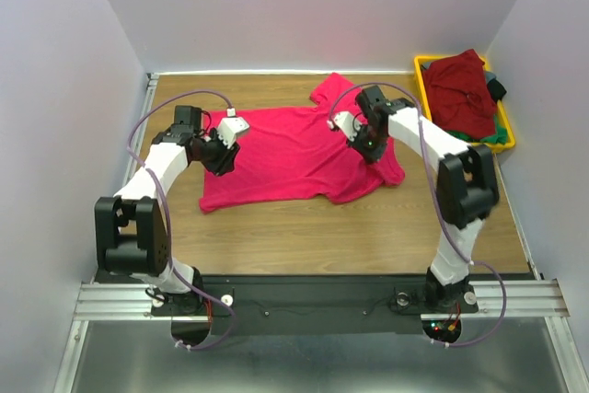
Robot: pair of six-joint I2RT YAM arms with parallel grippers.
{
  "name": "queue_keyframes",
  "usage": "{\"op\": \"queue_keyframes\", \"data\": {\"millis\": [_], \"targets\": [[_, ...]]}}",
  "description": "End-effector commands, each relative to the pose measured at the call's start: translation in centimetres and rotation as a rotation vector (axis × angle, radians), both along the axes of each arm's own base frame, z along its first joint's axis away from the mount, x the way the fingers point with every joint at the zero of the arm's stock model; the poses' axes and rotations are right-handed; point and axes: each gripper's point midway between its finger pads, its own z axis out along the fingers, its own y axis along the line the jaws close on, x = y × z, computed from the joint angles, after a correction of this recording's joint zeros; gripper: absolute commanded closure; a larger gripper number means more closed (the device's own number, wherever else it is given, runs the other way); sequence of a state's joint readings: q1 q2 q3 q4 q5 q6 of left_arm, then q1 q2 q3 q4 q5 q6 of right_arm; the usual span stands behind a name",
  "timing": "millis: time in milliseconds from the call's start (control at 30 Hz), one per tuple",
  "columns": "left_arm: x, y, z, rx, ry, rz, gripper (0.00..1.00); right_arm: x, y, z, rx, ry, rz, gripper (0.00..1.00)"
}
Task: Fold and stack the t-shirts
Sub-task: Flatten the tshirt out
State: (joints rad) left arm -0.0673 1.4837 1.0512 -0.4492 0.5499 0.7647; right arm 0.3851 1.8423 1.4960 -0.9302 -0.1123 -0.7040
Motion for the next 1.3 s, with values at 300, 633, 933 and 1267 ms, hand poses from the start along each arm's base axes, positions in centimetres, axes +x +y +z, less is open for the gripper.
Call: {"op": "queue_keyframes", "data": {"millis": [300, 633, 933, 1267], "targets": [[2.8, 2.6, -0.4, -0.032, 0.024, 0.093, 0.55, 10.8, -3.2, -4.8, -0.027, -0.058, -0.156, 0.68], [1.7, -2.3, 4.3, -0.142, -0.058, -0.068, 0.55, 6.5, -3.3, 3.5, 0.114, -0.141, -0.206, 0.09], [-1.6, -17.3, 7.2, -0.400, 0.016, -0.221, 0.62, 0.6, -2.8, 1.4, 0.306, 0.160, -0.428, 0.41], [-6.2, -27.9, 1.9, -0.576, 0.316, -0.162, 0.59, 1.4, -4.7, -3.0, 0.404, 0.320, -0.611, 0.46]]}}
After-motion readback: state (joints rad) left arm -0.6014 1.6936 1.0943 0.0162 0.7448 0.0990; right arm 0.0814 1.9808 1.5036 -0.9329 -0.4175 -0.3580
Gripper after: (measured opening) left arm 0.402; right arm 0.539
